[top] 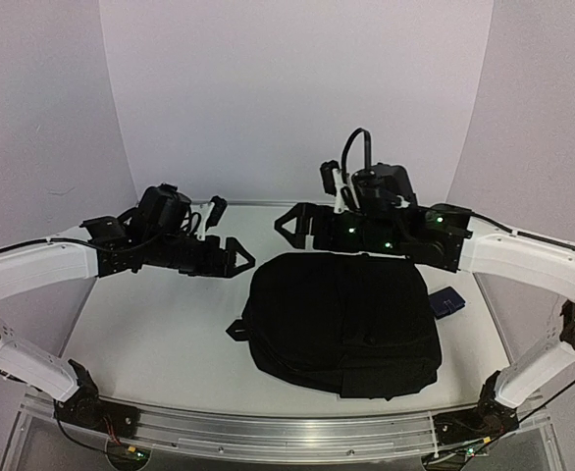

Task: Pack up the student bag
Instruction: Zip the student bag at the center of the board.

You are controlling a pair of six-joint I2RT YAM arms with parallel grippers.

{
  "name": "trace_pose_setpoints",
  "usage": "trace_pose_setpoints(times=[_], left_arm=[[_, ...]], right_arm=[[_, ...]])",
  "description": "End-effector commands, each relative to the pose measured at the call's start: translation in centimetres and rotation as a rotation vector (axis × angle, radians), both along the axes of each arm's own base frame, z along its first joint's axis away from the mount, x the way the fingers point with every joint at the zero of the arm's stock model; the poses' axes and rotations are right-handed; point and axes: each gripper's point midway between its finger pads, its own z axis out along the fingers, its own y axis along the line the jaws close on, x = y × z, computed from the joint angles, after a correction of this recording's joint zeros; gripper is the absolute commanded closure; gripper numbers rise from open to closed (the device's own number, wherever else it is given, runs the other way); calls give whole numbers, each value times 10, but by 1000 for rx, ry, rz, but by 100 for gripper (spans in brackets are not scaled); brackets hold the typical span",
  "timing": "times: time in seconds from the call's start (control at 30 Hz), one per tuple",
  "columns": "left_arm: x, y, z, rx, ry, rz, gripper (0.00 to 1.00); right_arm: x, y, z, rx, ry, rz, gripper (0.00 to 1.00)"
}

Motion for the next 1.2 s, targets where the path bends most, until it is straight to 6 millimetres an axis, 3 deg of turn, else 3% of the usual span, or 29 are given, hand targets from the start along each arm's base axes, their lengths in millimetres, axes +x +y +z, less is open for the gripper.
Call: trace_pose_setpoints(times=[0.0,0.23,0.33,0.47,0.6,0.8,1.17], left_arm=[[-27,-58,7,10,-62,-199,14],[-99,-132,-19,25,-21,-461,20],[-128,-153,-30,35,4,-539,26],[-151,-168,-46,49,41,-588,32],[-151,-180,-66,73,49,-568,36],[-130,-193,-71,102,-17,-494,45],[-130,-205,-86,126,30,-496,58]], right_arm=[[21,-59,-32,-96,45,-142,2],[37,-128,-57,-84,113,-287,2],[34,-138,-62,-76,125,-313,2],[28,-142,-66,-57,145,-316,2],[20,-143,-62,-10,148,-305,2],[8,-141,-60,41,160,-264,2],[3,-143,-66,41,168,-253,2]])
